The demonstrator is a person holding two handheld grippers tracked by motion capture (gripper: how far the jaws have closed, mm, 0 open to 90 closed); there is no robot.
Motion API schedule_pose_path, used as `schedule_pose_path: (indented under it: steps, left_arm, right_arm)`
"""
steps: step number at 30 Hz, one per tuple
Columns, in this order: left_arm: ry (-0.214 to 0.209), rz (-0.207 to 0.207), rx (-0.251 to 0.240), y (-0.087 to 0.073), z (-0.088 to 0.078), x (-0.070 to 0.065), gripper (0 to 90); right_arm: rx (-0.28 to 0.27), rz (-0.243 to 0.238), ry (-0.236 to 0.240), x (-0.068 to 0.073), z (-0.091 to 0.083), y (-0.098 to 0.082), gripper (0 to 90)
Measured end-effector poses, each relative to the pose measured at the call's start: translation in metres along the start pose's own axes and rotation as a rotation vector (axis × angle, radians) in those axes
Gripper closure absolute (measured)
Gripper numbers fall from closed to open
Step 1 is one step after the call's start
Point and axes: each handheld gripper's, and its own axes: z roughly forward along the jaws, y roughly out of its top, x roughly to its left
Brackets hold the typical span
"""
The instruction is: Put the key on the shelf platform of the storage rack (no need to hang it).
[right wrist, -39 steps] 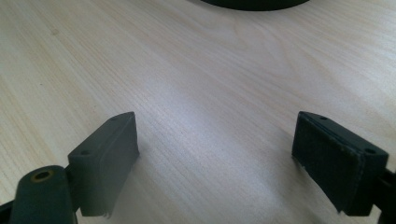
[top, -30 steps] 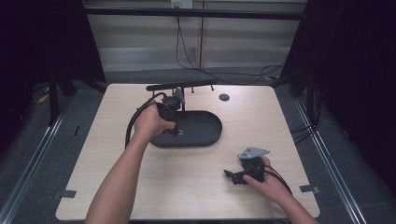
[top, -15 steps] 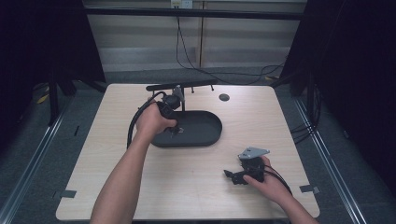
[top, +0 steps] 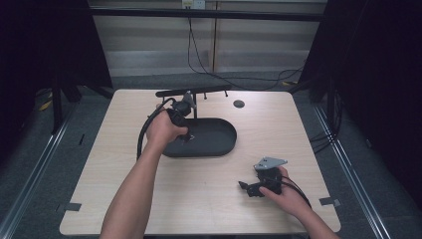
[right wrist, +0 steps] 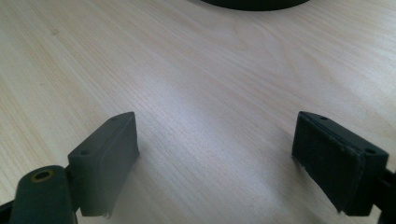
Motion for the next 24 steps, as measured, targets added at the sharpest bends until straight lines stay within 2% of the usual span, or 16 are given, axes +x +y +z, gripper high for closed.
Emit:
schedule_pose_path:
  steps: [12, 19, 21, 24]
  left_arm:
    - [-0.001, -0.004, 0.002, 0.003, 0.011, 0.003, 72.9]
    - [0.014, -0.017, -0.008, 0.004, 0.017, 0.005, 72.8]
    - [0.034, -0.018, -0.016, 0.005, 0.016, 0.007, 72.8]
    - [0.033, -0.02, -0.02, 0.005, 0.017, 0.007, 72.8]
  right_arm:
    - [0.0, 0.001, 0.001, 0.0, 0.0, 0.0, 14.0]
    - [0.0, 0.0, 0.0, 0.0, 0.0, 0.0, 13.9]
    - [0.0, 0.0, 0.0, 0.0, 0.0, 0.0, 14.0]
    - [0.0, 0.0, 0.0, 0.0, 0.0, 0.0, 14.0]
